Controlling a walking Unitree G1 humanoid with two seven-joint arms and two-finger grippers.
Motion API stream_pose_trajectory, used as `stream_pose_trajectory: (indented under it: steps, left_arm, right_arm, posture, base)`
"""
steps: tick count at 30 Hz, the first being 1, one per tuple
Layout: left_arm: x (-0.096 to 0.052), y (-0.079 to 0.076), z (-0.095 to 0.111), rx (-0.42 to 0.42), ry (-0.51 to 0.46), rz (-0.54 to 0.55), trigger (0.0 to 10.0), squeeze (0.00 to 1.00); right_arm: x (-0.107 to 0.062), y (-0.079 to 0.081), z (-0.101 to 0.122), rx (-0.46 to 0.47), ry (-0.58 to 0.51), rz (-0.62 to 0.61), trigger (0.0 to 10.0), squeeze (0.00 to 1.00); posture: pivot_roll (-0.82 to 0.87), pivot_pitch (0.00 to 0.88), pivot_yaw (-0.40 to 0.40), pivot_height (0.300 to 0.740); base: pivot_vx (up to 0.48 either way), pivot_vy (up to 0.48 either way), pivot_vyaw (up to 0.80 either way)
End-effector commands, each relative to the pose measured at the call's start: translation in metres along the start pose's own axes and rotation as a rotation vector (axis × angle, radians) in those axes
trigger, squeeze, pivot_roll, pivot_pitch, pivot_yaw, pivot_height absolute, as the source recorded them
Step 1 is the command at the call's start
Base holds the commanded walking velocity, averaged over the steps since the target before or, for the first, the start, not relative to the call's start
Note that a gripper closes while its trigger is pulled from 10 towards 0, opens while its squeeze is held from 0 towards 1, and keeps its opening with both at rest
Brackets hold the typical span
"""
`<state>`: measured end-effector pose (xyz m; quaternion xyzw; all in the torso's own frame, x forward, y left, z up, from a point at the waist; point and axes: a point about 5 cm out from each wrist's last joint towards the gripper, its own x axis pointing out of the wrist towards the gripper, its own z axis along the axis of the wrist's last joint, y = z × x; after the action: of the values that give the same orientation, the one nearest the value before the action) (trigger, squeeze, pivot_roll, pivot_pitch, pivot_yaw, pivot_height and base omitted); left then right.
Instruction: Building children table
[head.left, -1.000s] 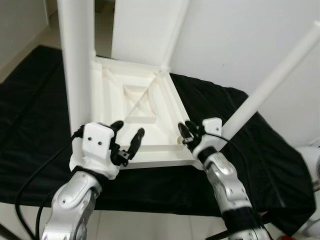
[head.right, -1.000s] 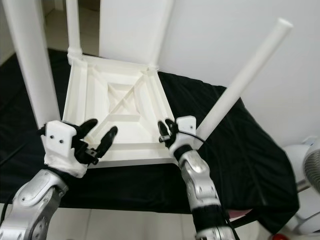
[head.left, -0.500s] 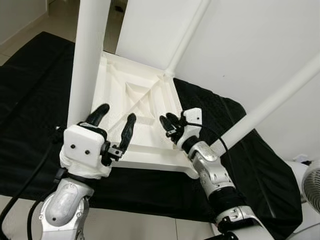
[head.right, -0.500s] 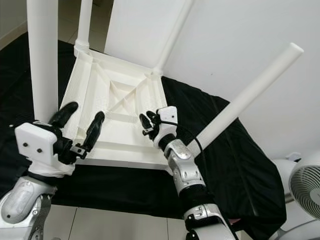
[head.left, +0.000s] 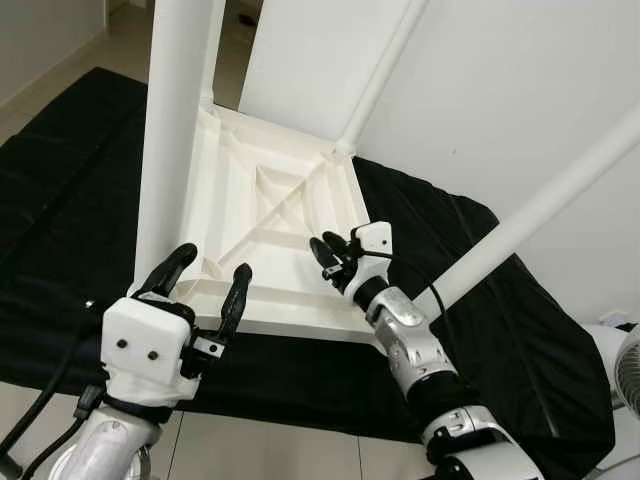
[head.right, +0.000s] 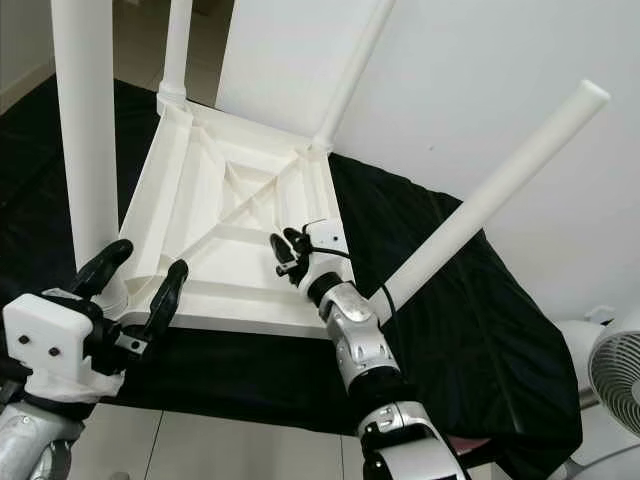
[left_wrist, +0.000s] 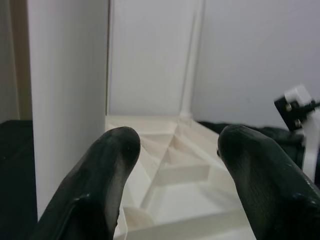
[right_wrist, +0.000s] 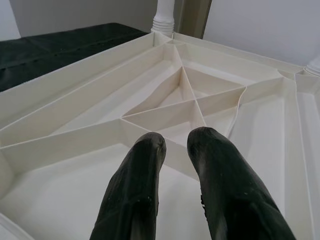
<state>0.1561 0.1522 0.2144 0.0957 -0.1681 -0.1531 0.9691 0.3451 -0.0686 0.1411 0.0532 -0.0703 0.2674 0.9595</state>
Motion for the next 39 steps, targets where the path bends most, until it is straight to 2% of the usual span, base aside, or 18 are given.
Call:
stream_pose_trajectory:
  steps: [1,4,5,6,8,9,10,11,17,18,19,21,23,28,31,33,35,39]
  left_arm:
    - [-0.004,-0.006,0.001,-0.035,0.013,-0.144,10.0,0.0]
    - [-0.011,-0.001,-0.003,-0.038,0.06,-0.193,10.0,0.0]
    - [-0.014,0.008,-0.008,-0.011,0.093,-0.202,10.0,0.0]
    - [-0.014,0.008,-0.008,-0.011,0.093,-0.202,10.0,0.0]
    - [-0.019,0.023,-0.013,0.026,0.135,-0.198,10.0,0.0]
    - [-0.021,0.035,-0.016,0.056,0.154,-0.161,10.0,0.0]
    - [-0.021,0.035,-0.016,0.056,0.154,-0.161,10.0,0.0]
    - [-0.026,0.057,-0.023,0.08,0.196,-0.097,10.0,0.0]
    - [-0.034,0.083,-0.033,0.1,0.26,-0.024,10.0,0.0]
    - [-0.034,0.083,-0.033,0.1,0.26,-0.024,10.0,0.0]
    - [-0.031,0.1,-0.038,0.102,0.266,0.037,10.0,0.0]
    - [-0.031,0.1,-0.038,0.102,0.266,0.037,10.0,0.0]
    - [-0.024,0.113,-0.045,0.087,0.257,0.104,10.0,0.0]
    - [-0.008,0.12,-0.061,0.001,0.243,0.164,10.0,0.0]
    - [-0.005,0.12,-0.063,-0.004,0.242,0.163,10.0,0.0]
    - [0.007,0.112,-0.07,-0.057,0.23,0.148,10.0,0.0]
    - [0.007,0.112,-0.07,-0.057,0.23,0.148,10.0,0.0]
    - [0.018,0.094,-0.08,-0.124,0.227,0.092,10.0,0.0]
  right_arm:
    - [-0.004,-0.011,-0.003,-0.018,0.013,-0.03,10.0,0.0]
    - [-0.003,-0.013,-0.002,-0.023,0.009,-0.036,10.0,0.0]
    - [-0.003,-0.015,-0.002,-0.025,0.004,-0.046,10.0,0.0]
    - [-0.003,-0.015,-0.002,-0.025,0.004,-0.046,10.0,0.0]
    - [-0.002,-0.016,-0.002,-0.026,-0.005,-0.057,10.0,0.0]
    - [-0.001,-0.015,-0.002,-0.025,-0.009,-0.062,10.0,0.0]
    - [-0.001,-0.015,-0.002,-0.025,-0.009,-0.062,10.0,0.0]
    - [0.0,-0.012,-0.004,-0.015,-0.018,-0.07,10.0,0.0]
    - [0.002,-0.006,-0.007,0.004,-0.026,-0.072,10.0,0.0]
    - [0.002,-0.006,-0.007,0.004,-0.026,-0.072,10.0,0.0]
    - [0.003,-0.001,-0.008,0.021,-0.033,-0.074,10.0,0.0]
    - [0.003,-0.001,-0.008,0.021,-0.033,-0.074,10.0,0.0]
    - [0.002,0.003,-0.008,0.032,-0.046,-0.073,10.0,0.0]
    - [-0.004,0.012,-0.008,0.051,-0.078,-0.082,10.0,0.0]
    - [-0.005,0.013,-0.008,0.051,-0.081,-0.085,10.0,0.0]
    - [-0.014,0.011,-0.009,0.054,-0.085,-0.133,10.0,0.0]
    - [-0.014,0.011,-0.009,0.054,-0.085,-0.133,10.0,0.0]
    - [-0.036,0.005,-0.011,0.032,-0.08,-0.197,10.0,0.0]
  posture:
    - [0.23,0.0,-0.224,0.74]
    - [0.23,0.0,-0.212,0.74]
    - [0.24,0.0,-0.168,0.74]
    - [0.24,0.0,-0.168,0.74]
    - [0.25,0.0,-0.152,0.74]
    - [0.25,0.0,-0.13,0.74]
    - [0.25,0.0,-0.13,0.74]
    - [0.26,0.0,-0.118,0.74]
    - [0.28,0.0,-0.096,0.74]
    - [0.28,0.0,-0.096,0.74]
    - [0.27,0.0,-0.089,0.74]
    - [0.27,0.0,-0.089,0.74]
    - [0.26,0.0,-0.082,0.74]
    - [0.23,0.0,-0.065,0.74]
    - [0.21,0.0,-0.059,0.74]
    - [0.18,0.0,-0.045,0.74]
    - [0.18,0.0,-0.045,0.74]
    - [0.12,0.0,-0.024,0.74]
  base:
    - [0.0,0.0,0.0]
    - [0.0,0.0,0.0]
    - [0.0,0.0,0.0]
    - [0.0,0.0,0.0]
    - [0.0,0.0,0.0]
    - [0.0,0.0,0.0]
    - [0.0,0.0,0.0]
    - [0.0,0.0,0.0]
    - [0.0,0.0,0.0]
    - [0.0,0.0,0.0]
    - [0.0,0.0,0.0]
    - [0.0,0.0,0.0]
    - [0.0,0.0,0.0]
    - [0.0,0.0,0.0]
    - [0.0,0.0,0.0]
    - [0.0,0.0,0.0]
    - [0.0,0.0,0.0]
    - [0.0,0.0,0.0]
